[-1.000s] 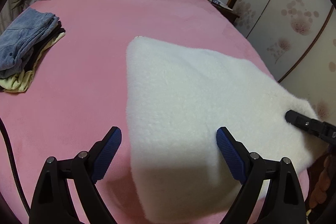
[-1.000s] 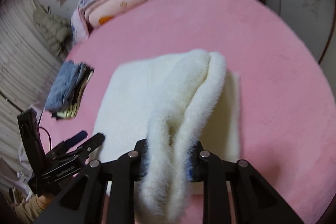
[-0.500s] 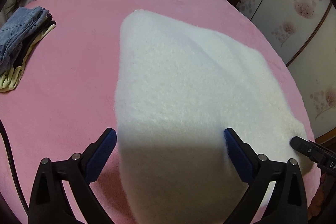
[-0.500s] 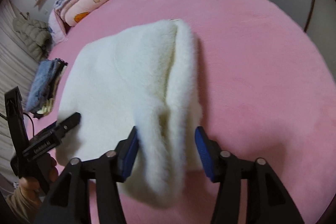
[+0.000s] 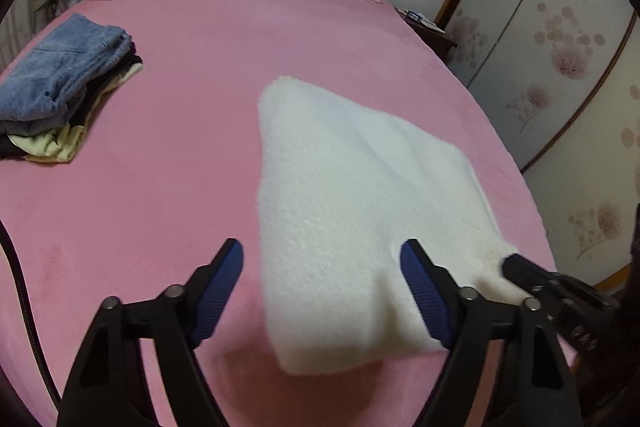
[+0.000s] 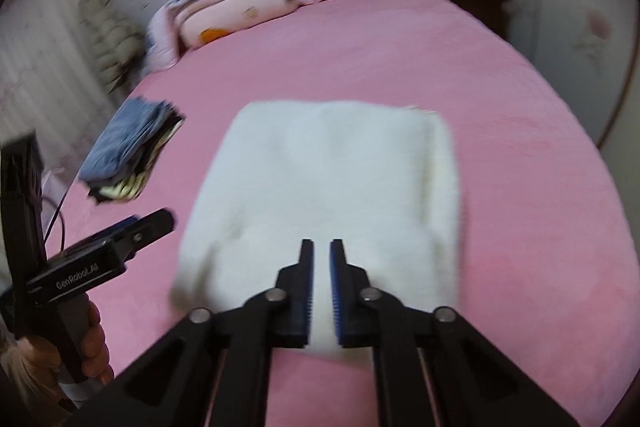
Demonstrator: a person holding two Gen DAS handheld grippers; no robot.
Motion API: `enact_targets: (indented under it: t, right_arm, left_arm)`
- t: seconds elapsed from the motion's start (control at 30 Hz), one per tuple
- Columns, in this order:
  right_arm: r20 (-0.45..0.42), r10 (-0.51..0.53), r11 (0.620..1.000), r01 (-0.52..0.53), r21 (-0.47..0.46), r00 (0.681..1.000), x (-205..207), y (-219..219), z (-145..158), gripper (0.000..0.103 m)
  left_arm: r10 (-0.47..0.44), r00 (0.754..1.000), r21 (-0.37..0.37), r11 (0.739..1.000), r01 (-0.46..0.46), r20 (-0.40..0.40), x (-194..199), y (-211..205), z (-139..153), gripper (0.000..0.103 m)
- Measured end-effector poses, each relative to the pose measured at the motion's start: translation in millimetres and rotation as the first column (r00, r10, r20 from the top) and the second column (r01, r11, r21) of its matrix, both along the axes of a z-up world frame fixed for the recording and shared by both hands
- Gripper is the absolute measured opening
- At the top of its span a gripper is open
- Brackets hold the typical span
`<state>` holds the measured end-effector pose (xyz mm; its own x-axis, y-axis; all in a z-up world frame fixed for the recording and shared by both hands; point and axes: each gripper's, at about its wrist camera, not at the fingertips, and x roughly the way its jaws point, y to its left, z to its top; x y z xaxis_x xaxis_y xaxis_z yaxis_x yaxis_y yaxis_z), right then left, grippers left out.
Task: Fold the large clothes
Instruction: 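Press and square the folded bundle with both grippers, then release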
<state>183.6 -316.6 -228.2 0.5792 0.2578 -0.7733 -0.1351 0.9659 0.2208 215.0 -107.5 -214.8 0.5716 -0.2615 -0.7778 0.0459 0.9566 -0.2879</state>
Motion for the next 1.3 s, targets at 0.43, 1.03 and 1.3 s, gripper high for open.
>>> enact_targets:
  t: [0.43, 1.03, 1.3]
  right_arm:
    - [-0.049, -0.06, 0.976, 0.048, -0.211, 0.997, -1.0, -12.9, -40.4, 0.0]
    - [-0.141, -0.255, 0.952, 0.224, -0.209, 0.957, -2.1, -64.8, -71.4, 0.0]
    - [-0.082, -0.218, 0.961, 0.199, -0.19, 0.973, -6.2, -58.6, -19.1, 0.003]
  left_arm:
    - [-0.167, 0.985, -0.007, 0.986, 0.167, -0.049, -4.3, -47.8, -31.2, 0.044]
    - [-0.199, 0.98, 0.067, 0.977, 0.201, -0.024, -13.7, -60.4, -41.0, 0.049]
    - [-0.155, 0.987, 0.028, 0.987, 0.156, -0.035, 0.5, -40.9, 2.1, 0.071]
